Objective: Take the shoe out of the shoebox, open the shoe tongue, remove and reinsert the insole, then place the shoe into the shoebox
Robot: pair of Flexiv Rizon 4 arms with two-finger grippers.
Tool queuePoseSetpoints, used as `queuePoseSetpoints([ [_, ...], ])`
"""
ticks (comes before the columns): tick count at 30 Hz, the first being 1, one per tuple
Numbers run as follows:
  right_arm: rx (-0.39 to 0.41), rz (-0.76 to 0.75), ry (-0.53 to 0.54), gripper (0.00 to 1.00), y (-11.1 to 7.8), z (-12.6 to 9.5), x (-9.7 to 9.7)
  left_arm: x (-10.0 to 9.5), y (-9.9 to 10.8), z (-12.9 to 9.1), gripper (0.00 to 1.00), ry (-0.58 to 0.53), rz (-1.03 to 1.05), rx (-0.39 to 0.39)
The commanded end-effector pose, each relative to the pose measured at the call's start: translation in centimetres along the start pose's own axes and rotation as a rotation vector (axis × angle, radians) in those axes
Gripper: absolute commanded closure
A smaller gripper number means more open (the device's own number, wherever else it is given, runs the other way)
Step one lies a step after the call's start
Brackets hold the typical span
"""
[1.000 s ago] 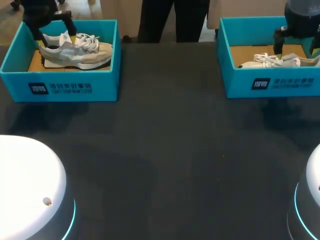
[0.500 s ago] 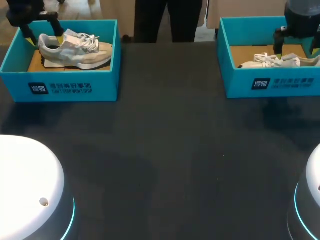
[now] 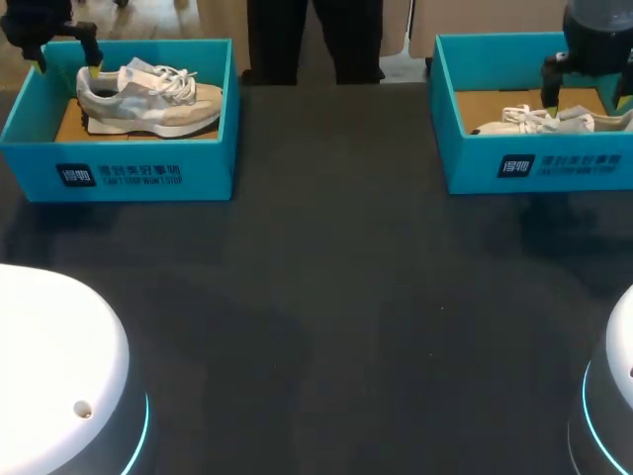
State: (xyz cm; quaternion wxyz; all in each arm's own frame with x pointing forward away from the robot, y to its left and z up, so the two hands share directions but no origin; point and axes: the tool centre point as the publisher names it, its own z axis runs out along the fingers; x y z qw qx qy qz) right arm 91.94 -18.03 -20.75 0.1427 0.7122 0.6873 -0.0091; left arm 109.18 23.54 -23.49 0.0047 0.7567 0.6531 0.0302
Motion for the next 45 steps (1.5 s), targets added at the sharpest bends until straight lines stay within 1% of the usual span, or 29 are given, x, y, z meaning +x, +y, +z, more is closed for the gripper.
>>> queuePoseSetpoints([
  [1, -0.001, 0.000, 0.000, 0.00, -0.1, 0.0, 0.0, 0.7, 2.9, 0.9, 0.00, 0.012, 0.004, 0.030],
  [3, -0.001, 0.000, 0.000, 0.00, -0.1, 0.0, 0.0, 1.1, 3.4, 1.1, 0.00, 0.004, 0.009, 0.021],
  [4, -0.001, 0.000, 0.000, 0.00, -0.1, 0.0, 0.0, 1.5, 3.9, 1.3, 0.00, 0.021, 0.009, 0.003],
  [8, -0.001, 0.000, 0.000, 0.00, -0.1, 0.0, 0.0, 2.5, 5.3, 1.9, 0.00, 0.018, 0.032, -0.032],
  [9, -0.001, 0.000, 0.000, 0.00, -0.1, 0.0, 0.0, 2.8, 5.6, 2.1, 0.00, 0.026, 0.037, -0.028],
  [10, -0.001, 0.000, 0.000, 0.00, -0.1, 0.0, 0.0, 2.9, 5.9, 2.2, 0.00, 0.041, 0.050, -0.040],
  [11, -0.001, 0.000, 0.000, 0.00, -0.1, 0.0, 0.0, 3.0, 6.1, 2.3, 0.00, 0.034, 0.054, -0.045],
  [18, -0.001, 0.000, 0.000, 0.00, -0.1, 0.0, 0.0, 3.7, 7.5, 3.2, 0.00, 0.014, 0.076, -0.063],
  [20, -0.001, 0.000, 0.000, 0.00, -0.1, 0.0, 0.0, 4.0, 7.8, 3.3, 0.00, -0.015, 0.078, -0.072],
  [24, -0.001, 0.000, 0.000, 0.00, -0.1, 0.0, 0.0, 4.6, 8.4, 3.3, 0.00, -0.026, 0.077, -0.092],
  [25, -0.001, 0.000, 0.000, 0.00, -0.1, 0.0, 0.0, 4.8, 8.5, 3.3, 0.00, -0.026, 0.083, -0.096],
  [27, -0.001, 0.000, 0.000, 0.00, -0.1, 0.0, 0.0, 4.7, 9.0, 3.4, 0.00, 0.013, 0.064, -0.080],
  [45, -0.001, 0.000, 0.000, 0.00, -0.1, 0.0, 0.0, 4.7, 9.0, 3.4, 0.00, 0.013, 0.064, -0.080],
])
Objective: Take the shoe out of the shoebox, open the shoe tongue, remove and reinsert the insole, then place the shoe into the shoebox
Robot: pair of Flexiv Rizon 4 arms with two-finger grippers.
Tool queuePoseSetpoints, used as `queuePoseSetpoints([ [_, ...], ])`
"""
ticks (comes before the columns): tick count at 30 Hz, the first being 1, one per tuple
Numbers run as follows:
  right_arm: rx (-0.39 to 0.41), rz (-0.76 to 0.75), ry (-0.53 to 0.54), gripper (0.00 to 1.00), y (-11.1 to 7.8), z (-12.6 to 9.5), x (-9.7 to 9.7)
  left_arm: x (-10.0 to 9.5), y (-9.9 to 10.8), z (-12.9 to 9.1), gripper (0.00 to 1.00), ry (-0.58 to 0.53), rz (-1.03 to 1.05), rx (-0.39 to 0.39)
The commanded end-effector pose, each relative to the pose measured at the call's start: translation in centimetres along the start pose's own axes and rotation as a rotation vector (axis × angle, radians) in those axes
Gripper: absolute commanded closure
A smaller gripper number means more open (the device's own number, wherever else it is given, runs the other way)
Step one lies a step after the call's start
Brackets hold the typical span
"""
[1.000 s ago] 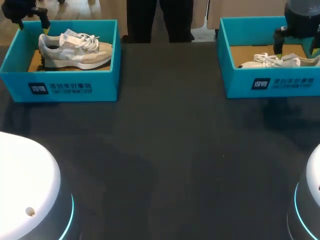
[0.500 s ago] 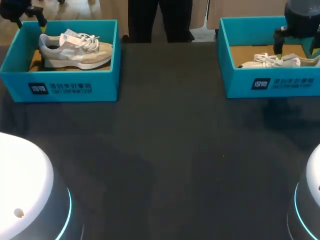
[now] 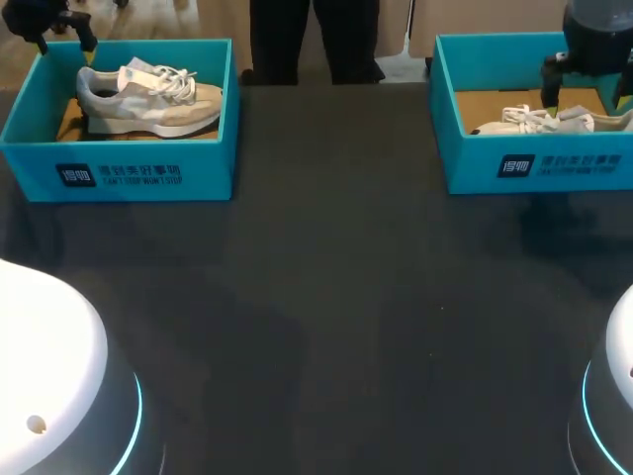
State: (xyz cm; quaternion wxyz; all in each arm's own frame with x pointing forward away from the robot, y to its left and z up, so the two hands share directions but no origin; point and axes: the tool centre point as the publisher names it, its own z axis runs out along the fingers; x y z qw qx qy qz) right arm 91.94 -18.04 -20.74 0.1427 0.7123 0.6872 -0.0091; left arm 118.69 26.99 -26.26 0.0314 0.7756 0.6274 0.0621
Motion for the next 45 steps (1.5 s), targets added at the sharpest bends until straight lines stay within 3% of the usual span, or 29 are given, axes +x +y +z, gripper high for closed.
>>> queuePoseSetpoints([
  [1, -0.001, 0.000, 0.000, 0.00, -0.1, 0.0, 0.0, 0.1, 0.2, 0.0, 0.00, 0.001, 0.001, 0.004],
  [19, -0.001, 0.000, 0.000, 0.00, -0.1, 0.0, 0.0, 1.8, 1.0, 1.7, 0.00, 0.040, 0.054, -0.026],
  [33, -0.001, 0.000, 0.000, 0.00, -0.1, 0.0, 0.0, -0.3, 2.3, 4.2, 0.00, -0.003, 0.088, -0.003],
  [45, -0.001, 0.000, 0.000, 0.00, -0.1, 0.0, 0.0, -0.1, 2.4, 6.6, 0.21, -0.035, 0.077, 0.016],
])
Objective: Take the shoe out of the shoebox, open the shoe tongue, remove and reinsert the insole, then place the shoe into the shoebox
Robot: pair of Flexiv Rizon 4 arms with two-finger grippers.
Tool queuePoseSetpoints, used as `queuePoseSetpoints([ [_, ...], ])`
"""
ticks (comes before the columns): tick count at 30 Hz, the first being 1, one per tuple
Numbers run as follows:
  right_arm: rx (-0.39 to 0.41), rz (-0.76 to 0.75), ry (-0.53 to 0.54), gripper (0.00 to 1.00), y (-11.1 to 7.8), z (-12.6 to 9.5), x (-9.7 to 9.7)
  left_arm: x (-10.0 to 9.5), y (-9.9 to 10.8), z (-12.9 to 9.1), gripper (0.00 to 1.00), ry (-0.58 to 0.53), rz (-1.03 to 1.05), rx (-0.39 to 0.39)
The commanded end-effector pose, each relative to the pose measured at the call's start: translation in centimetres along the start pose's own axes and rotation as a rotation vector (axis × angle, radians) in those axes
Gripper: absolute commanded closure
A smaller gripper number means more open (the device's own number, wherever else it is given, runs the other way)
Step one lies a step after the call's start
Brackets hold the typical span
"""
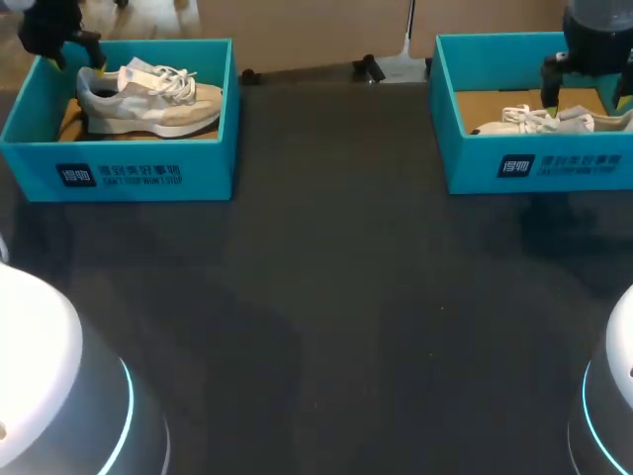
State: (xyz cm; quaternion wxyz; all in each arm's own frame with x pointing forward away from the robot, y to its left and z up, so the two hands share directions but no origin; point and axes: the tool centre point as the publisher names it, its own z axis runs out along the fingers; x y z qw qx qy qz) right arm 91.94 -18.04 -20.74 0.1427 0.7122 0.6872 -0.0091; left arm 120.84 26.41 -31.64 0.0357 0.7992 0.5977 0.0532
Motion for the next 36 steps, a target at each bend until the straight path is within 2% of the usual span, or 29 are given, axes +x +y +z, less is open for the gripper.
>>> queuePoseSetpoints([
  [1, -0.001, 0.000, 0.000, 0.00, -0.1, 0.0, 0.0, 0.4, 0.8, 1.1, 0.22, -0.012, 0.002, 0.014],
  [9, -0.001, 0.000, 0.000, 0.00, -0.1, 0.0, 0.0, 0.4, 0.6, 2.1, 0.31, -0.018, -0.001, 0.023],
  [19, -0.001, 0.000, 0.000, 0.00, -0.1, 0.0, 0.0, 0.3, -0.8, 3.6, 0.29, -0.016, -0.029, 0.060],
  [32, -0.001, 0.000, 0.000, 0.00, -0.1, 0.0, 0.0, 0.2, -1.3, 5.5, 0.28, -0.029, -0.087, 0.065],
  [36, -0.001, 0.000, 0.000, 0.00, -0.1, 0.0, 0.0, 0.3, -1.2, 6.0, 0.35, -0.041, -0.100, 0.079],
])
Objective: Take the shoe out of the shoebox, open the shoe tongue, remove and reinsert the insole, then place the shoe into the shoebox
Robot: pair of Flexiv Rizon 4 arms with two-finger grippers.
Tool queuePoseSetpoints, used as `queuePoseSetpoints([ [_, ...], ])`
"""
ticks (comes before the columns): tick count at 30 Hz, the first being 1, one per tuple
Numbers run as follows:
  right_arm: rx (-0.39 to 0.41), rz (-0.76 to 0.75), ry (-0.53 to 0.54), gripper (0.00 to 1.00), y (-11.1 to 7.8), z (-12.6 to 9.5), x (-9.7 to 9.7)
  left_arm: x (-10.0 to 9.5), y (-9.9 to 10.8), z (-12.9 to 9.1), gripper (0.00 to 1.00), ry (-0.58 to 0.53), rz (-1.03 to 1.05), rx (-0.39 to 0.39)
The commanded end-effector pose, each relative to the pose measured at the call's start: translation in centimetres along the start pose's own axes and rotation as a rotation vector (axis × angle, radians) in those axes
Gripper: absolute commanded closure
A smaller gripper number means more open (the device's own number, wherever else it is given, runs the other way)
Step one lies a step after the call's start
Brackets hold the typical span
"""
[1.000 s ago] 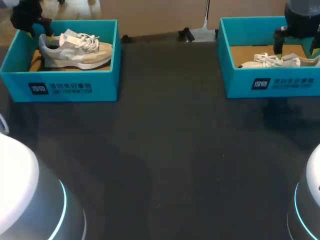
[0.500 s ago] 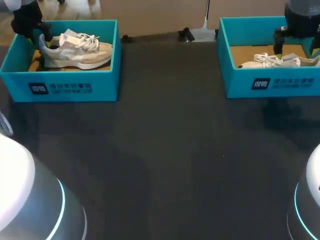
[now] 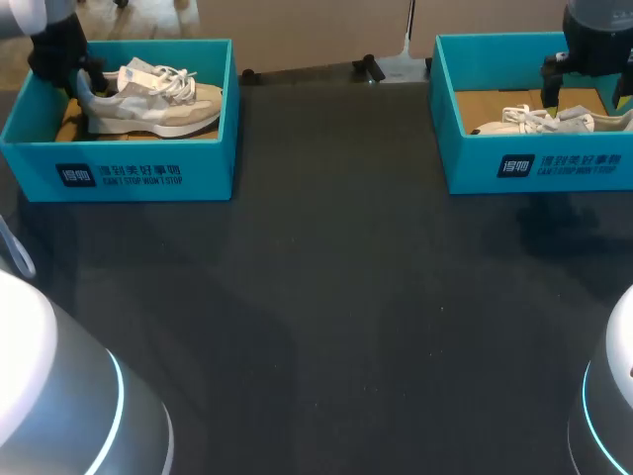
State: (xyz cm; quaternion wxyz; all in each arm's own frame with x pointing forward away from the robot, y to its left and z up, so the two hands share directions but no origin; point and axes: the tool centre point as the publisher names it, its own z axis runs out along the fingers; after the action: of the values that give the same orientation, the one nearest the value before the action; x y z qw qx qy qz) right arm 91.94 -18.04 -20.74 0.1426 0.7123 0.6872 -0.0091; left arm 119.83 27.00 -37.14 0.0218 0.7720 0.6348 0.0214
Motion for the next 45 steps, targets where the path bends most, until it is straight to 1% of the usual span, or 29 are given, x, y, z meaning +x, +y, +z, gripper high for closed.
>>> queuePoseSetpoints([
  [1, -0.001, 0.000, 0.000, 0.00, -0.1, 0.0, 0.0, 0.3, 0.7, 0.8, 0.42, -0.021, -0.014, 0.024],
  [2, -0.001, 0.000, 0.000, 0.00, -0.1, 0.0, 0.0, 0.3, 0.8, 0.9, 0.48, -0.033, -0.017, 0.033],
  [3, -0.001, 0.000, 0.000, 0.00, -0.1, 0.0, 0.0, 0.4, 0.9, 1.0, 0.50, -0.042, -0.018, 0.042],
  [8, -0.001, 0.000, 0.000, 0.00, -0.1, 0.0, 0.0, 0.6, 1.2, 1.5, 0.54, -0.054, -0.032, 0.061],
  [11, -0.001, 0.000, 0.000, 0.00, -0.1, 0.0, 0.0, 0.7, 1.1, 1.4, 0.60, -0.054, -0.033, 0.064],
  [12, -0.001, 0.000, 0.000, 0.00, -0.1, 0.0, 0.0, 0.7, 1.1, 1.4, 0.63, -0.053, -0.031, 0.065],
  [14, -0.001, 0.000, 0.000, 0.00, -0.1, 0.0, 0.0, 0.8, 1.0, 1.3, 0.73, -0.049, -0.027, 0.068],
  [15, -0.001, 0.000, 0.000, 0.00, -0.1, 0.0, 0.0, 0.9, 0.9, 1.2, 0.88, -0.048, -0.024, 0.070],
  [16, -0.001, 0.000, 0.000, 0.00, -0.1, 0.0, 0.0, 0.9, 0.8, 1.1, 0.99, -0.046, -0.021, 0.071],
  [22, -0.001, 0.000, 0.000, 0.00, -0.1, 0.0, 0.0, 0.9, 0.4, 0.0, 1.00, -0.023, 0.013, 0.077],
  [35, -0.001, 0.000, 0.000, 0.00, -0.1, 0.0, 0.0, 1.1, 0.0, -4.4, 1.00, -0.005, 0.038, 0.080],
  [36, -0.001, 0.000, 0.000, 0.00, -0.1, 0.0, 0.0, 1.1, 0.0, -4.5, 1.00, -0.002, 0.037, 0.078],
  [45, -0.001, 0.000, 0.000, 0.00, -0.1, 0.0, 0.0, 1.9, -0.4, -7.9, 1.00, 0.034, -0.008, 0.030],
])
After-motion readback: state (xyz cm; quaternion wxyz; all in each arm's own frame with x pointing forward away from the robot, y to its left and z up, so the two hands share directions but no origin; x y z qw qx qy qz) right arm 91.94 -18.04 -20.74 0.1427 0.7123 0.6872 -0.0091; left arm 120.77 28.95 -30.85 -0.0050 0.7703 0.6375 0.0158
